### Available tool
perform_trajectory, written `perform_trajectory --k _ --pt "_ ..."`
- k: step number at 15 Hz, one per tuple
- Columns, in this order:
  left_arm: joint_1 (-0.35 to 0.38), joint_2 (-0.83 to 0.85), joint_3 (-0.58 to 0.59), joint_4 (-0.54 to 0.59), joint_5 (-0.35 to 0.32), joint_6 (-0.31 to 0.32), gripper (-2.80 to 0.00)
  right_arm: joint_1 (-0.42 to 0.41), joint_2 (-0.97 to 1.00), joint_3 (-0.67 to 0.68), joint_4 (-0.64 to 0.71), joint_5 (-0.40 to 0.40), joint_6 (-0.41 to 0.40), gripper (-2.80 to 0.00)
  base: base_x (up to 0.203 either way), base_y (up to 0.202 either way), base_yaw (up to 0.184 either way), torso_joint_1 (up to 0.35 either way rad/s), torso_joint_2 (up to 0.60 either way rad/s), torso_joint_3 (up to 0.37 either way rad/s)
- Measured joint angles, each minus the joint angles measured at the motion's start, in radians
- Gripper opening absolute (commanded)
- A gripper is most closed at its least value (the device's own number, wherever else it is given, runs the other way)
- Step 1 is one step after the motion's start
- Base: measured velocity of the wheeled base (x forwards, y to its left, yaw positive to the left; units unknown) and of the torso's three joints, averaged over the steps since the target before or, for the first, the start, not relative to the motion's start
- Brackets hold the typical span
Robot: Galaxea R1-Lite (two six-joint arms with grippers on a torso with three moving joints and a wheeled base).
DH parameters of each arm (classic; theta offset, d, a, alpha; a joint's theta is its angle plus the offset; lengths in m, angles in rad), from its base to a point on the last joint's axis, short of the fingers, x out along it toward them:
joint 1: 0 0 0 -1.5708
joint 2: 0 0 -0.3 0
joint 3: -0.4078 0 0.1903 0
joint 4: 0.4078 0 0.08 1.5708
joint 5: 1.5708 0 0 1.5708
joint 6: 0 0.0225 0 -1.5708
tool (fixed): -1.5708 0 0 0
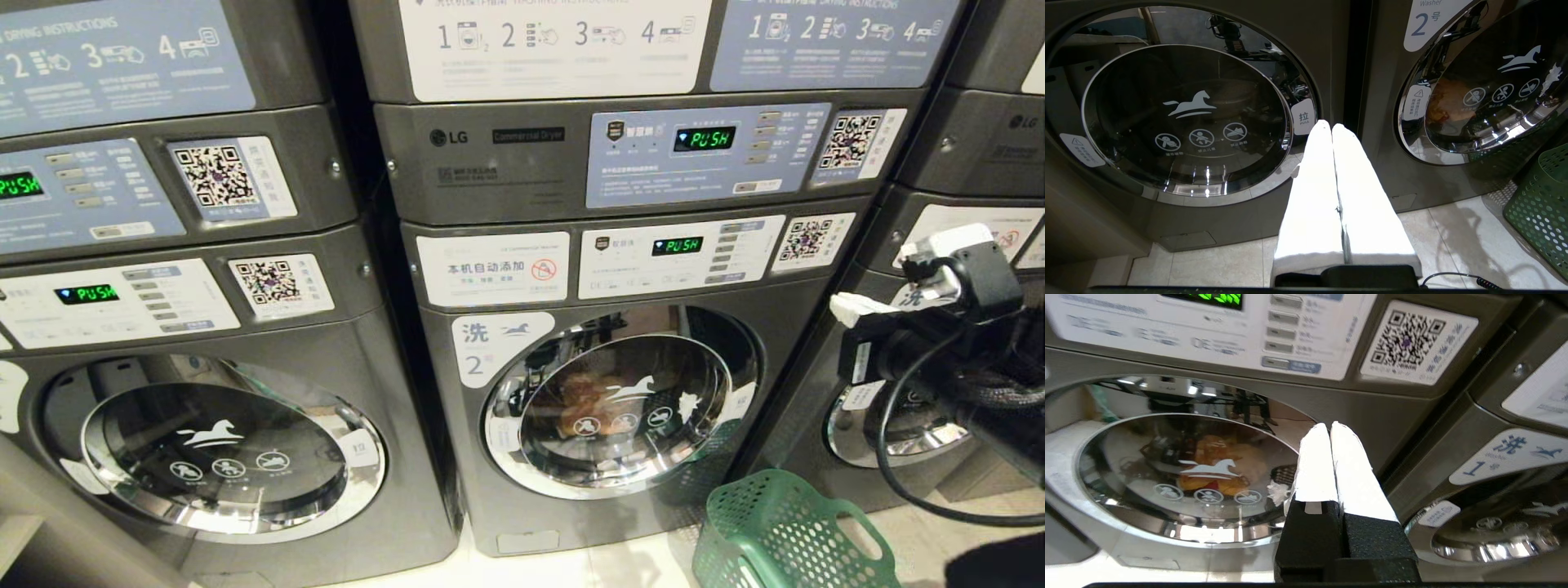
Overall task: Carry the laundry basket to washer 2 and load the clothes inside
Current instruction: Press the washing machine switch
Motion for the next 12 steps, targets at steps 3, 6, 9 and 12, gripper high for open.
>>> perform_trajectory --k 3,6,9,12 --pt "0.0 0.0 0.0 0.0 0.0 0.0 -2.8 0.006 0.061 -0.028 -0.005 -0.014 0.001 -2.8 0.0 0.0 0.0 0.0 0.0 0.0" --pt "0.0 0.0 0.0 0.0 0.0 0.0 -2.8 0.023 0.117 -0.081 -0.005 -0.029 0.0 -2.8 0.0 0.0 0.0 0.0 0.0 0.0" --pt "0.0 0.0 0.0 0.0 0.0 0.0 -2.8 0.054 0.171 -0.153 -0.005 -0.134 0.0 -2.8 0.0 0.0 0.0 0.0 0.0 0.0" --pt "0.0 0.0 0.0 0.0 0.0 0.0 -2.8 0.109 0.209 -0.201 -0.001 -0.211 -0.004 -2.8 0.0 0.0 0.0 0.0 0.0 0.0"
